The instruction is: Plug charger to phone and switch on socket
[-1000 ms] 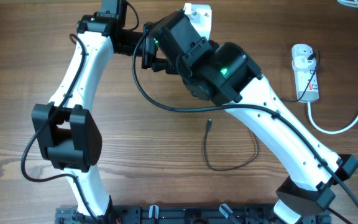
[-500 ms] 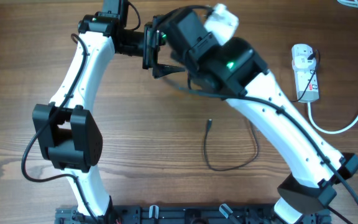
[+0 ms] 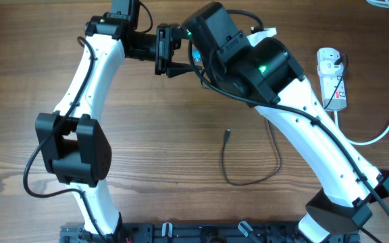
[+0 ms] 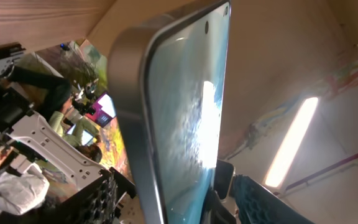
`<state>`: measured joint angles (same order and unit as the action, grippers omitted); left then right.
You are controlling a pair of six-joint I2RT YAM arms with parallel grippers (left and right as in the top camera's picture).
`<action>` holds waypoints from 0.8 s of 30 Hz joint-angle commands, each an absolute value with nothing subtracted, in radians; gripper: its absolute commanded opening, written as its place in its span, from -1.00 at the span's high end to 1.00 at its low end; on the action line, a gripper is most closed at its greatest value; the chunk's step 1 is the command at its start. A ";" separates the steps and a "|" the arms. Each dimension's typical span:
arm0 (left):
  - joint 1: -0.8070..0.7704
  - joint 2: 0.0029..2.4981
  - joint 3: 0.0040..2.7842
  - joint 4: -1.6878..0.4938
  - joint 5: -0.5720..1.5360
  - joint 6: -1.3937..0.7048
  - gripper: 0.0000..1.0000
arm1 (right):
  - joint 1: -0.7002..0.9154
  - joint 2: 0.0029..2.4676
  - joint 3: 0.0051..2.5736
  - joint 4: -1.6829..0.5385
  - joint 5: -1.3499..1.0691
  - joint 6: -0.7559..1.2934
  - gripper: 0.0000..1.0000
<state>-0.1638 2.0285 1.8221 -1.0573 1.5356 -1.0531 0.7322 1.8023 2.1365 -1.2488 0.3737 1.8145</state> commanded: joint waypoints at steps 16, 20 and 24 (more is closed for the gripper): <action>-0.167 1.995 1.840 -1.058 1.555 -1.064 0.49 | 0.738 1.771 2.158 -1.245 0.308 1.888 0.91; -0.167 1.995 1.840 -1.058 1.555 -1.064 0.73 | 0.738 1.771 2.158 -1.248 0.309 1.887 0.91; -0.167 1.995 1.840 -1.058 1.555 -1.063 0.92 | 0.738 1.771 2.158 -1.248 0.316 1.886 0.84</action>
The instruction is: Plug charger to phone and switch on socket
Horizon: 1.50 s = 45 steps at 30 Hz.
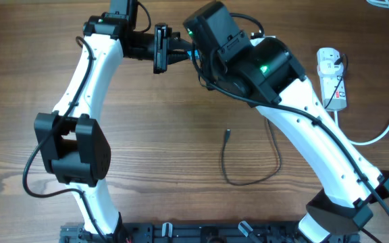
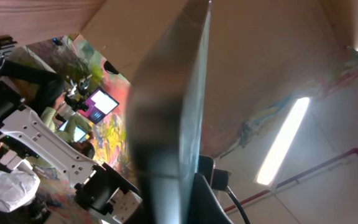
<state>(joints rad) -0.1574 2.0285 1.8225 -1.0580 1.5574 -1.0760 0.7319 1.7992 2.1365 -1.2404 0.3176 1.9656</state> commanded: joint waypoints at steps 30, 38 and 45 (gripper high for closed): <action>0.018 1.995 1.839 -1.196 0.514 -0.658 0.92 | 0.519 1.713 1.927 -1.546 0.077 0.636 -0.98; 0.018 1.995 1.839 -1.277 0.274 -0.657 0.92 | 0.519 1.713 1.558 -1.322 -0.042 0.629 -0.79; 0.017 1.995 1.839 -1.276 0.275 -0.658 0.92 | 0.519 1.715 1.282 -1.067 -0.114 0.636 -0.14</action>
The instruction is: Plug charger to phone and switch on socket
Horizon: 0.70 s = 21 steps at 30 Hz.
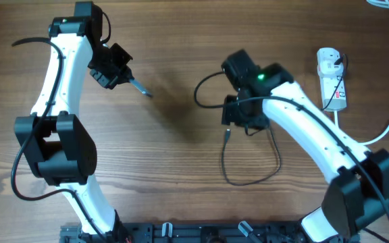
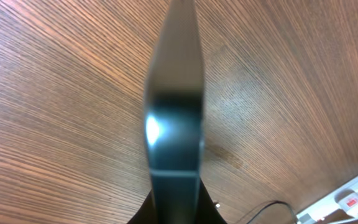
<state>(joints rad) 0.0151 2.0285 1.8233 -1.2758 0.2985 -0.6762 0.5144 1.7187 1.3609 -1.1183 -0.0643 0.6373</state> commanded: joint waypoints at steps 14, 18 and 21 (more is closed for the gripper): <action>0.017 1.995 1.838 -1.276 0.275 -0.658 0.92 | 0.573 1.874 1.243 -0.978 -0.110 0.694 -0.02; 0.017 1.995 1.838 -1.277 0.275 -0.657 0.92 | 0.577 1.893 1.241 -0.955 -0.109 0.711 0.12; 0.017 1.995 1.838 -1.277 0.275 -0.657 0.92 | 0.577 1.895 1.224 -0.938 -0.102 0.710 0.18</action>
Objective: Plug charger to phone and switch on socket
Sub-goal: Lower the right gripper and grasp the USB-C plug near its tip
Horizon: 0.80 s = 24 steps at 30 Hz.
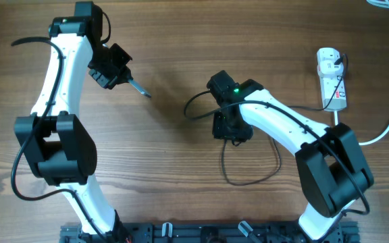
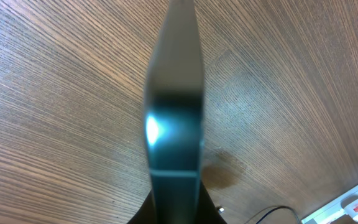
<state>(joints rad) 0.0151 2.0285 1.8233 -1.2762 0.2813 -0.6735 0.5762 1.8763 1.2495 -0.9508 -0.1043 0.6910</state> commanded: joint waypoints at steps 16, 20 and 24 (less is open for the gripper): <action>0.017 1.995 1.838 -1.275 0.275 -0.658 0.92 | 0.577 1.895 1.112 -0.783 -0.098 0.717 0.42; 0.017 1.995 1.838 -1.276 0.275 -0.658 0.92 | 0.584 1.895 1.110 -0.797 -0.066 0.718 0.46; 0.017 1.995 1.838 -1.276 0.275 -0.658 0.92 | 0.604 1.895 1.110 -0.808 -0.034 0.717 0.45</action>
<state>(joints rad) 0.0151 2.0285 1.8233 -1.2762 0.2810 -0.6735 0.5850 1.8812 1.1259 -0.8024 -0.0795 0.7105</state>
